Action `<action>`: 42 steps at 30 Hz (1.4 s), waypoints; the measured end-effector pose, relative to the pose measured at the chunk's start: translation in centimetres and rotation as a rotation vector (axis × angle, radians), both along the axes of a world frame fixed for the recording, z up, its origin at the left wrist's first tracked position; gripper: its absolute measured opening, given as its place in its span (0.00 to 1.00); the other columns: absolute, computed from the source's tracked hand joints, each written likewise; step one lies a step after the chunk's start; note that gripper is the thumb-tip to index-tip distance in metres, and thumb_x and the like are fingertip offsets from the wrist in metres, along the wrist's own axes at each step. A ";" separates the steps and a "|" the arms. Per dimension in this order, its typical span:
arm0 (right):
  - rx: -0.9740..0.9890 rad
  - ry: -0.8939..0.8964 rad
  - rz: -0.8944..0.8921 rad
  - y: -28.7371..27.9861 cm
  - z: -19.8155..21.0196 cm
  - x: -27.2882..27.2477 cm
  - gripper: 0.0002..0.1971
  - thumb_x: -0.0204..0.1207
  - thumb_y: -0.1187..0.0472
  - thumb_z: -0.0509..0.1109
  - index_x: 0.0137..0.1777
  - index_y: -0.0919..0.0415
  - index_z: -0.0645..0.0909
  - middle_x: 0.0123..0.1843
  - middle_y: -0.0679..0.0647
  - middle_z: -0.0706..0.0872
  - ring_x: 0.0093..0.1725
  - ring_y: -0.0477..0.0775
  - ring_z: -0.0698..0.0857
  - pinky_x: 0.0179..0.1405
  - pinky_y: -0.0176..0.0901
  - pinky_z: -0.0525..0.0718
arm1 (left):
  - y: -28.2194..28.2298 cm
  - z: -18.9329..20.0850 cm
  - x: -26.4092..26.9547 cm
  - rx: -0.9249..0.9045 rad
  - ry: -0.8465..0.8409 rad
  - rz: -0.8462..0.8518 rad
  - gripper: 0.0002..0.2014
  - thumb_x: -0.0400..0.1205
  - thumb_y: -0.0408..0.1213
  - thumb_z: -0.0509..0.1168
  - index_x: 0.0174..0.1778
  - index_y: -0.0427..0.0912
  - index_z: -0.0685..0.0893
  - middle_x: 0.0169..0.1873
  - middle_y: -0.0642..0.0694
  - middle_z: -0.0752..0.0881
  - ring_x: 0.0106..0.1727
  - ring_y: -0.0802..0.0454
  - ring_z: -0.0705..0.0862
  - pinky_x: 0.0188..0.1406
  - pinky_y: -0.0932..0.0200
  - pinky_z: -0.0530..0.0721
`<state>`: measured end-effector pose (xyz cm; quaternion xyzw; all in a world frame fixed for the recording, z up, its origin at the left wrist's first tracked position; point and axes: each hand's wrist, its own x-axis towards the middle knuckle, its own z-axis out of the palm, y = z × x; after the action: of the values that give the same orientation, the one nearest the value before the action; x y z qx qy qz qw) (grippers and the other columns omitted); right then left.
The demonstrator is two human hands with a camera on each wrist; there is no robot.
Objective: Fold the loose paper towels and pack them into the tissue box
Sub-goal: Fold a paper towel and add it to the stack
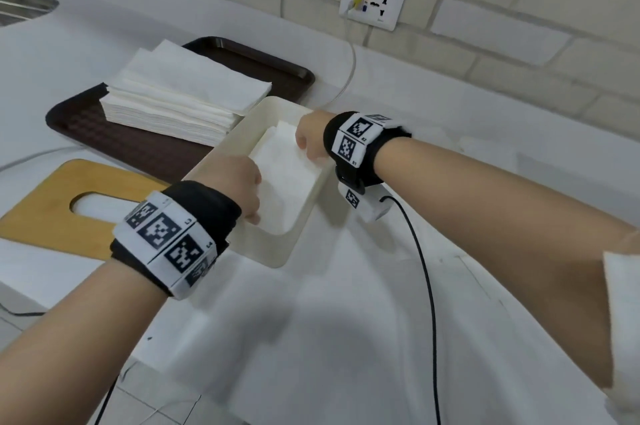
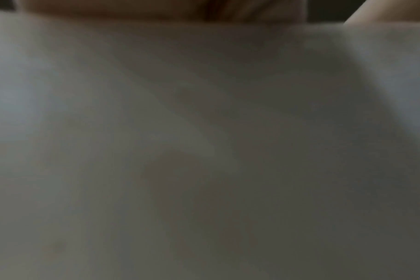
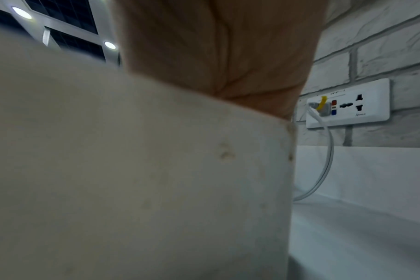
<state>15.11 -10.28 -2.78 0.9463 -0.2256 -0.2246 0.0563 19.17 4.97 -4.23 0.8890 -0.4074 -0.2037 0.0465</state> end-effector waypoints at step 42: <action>0.216 -0.194 -0.708 1.7 -5.1 -26.8 0.27 0.73 0.65 0.66 0.72 0.50 0.66 0.68 0.56 0.67 0.57 0.61 0.78 0.51 0.49 0.79 | -7.0 -2.1 -15.3 -0.300 0.183 -0.409 0.12 0.80 0.47 0.62 0.57 0.49 0.80 0.55 0.51 0.82 0.54 0.49 0.81 0.52 0.56 0.77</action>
<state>-11.71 -8.53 -7.84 0.8271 -0.5178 -0.1621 -0.1463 3.86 -1.99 -6.31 0.7494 -0.5982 -0.2257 0.1721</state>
